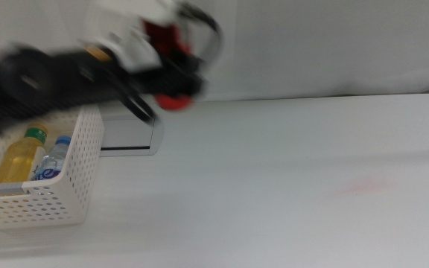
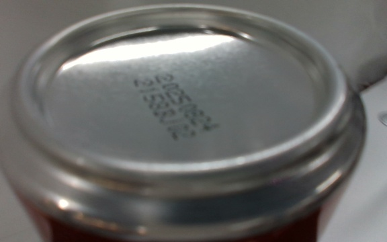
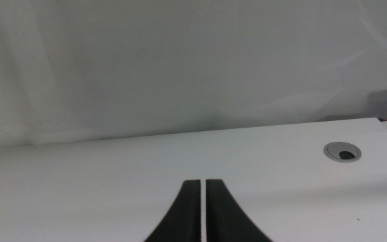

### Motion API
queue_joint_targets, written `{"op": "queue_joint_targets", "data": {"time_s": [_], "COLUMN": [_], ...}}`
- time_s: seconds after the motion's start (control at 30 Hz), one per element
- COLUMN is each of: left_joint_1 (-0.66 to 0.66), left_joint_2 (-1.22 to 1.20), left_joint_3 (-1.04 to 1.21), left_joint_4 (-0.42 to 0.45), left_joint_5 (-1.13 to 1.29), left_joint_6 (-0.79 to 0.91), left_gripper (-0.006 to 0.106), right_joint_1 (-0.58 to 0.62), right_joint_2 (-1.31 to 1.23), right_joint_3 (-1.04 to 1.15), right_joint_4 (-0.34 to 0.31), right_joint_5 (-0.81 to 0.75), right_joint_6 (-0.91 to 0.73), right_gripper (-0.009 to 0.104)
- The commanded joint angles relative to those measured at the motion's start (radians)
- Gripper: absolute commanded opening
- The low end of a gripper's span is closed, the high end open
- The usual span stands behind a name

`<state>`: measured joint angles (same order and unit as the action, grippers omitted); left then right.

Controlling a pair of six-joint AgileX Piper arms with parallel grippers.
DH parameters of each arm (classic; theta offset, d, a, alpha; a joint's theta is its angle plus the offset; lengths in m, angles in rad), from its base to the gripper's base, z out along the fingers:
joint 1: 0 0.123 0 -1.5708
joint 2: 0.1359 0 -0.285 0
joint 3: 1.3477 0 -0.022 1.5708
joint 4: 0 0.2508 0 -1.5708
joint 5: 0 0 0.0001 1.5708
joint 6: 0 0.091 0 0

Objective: Use arms to grab the bottles and put them into the dustbin to the left of the table.

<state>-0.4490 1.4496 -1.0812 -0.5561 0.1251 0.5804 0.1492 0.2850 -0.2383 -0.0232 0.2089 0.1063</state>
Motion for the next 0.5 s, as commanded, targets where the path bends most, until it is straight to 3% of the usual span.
{"op": "queue_joint_targets", "data": {"time_s": [0.0, 0.1, 0.27, 0.33, 0.47], "left_joint_1": [0.087, 0.204, 0.33, 0.355, 0.394], "left_joint_2": [-0.05, -0.068, -0.068, -0.068, -0.062], "left_joint_3": [-0.057, -0.108, -0.182, -0.194, -0.2], "left_joint_4": [0.007, 0.124, 0.58, 0.722, 0.881], "left_joint_5": [0.1, 0.239, 0.416, 0.446, 0.51], "left_joint_6": [-0.025, -0.156, -0.58, -0.712, -0.901], "left_gripper": [-0.003, -0.003, -0.003, -0.003, -0.003], "right_joint_1": [-0.01, -0.01, -0.01, -0.01, -0.01], "right_joint_2": [-0.002, -0.002, -0.002, -0.002, -0.002], "right_joint_3": [0.005, 0.005, 0.005, 0.005, 0.005], "right_joint_4": [-0.011, -0.011, -0.011, -0.011, -0.011], "right_joint_5": [-0.006, -0.01, -0.018, -0.023, -0.031], "right_joint_6": [-0.009, -0.009, -0.009, -0.009, -0.009], "right_gripper": [-0.003, -0.003, -0.003, -0.003, -0.003]}}
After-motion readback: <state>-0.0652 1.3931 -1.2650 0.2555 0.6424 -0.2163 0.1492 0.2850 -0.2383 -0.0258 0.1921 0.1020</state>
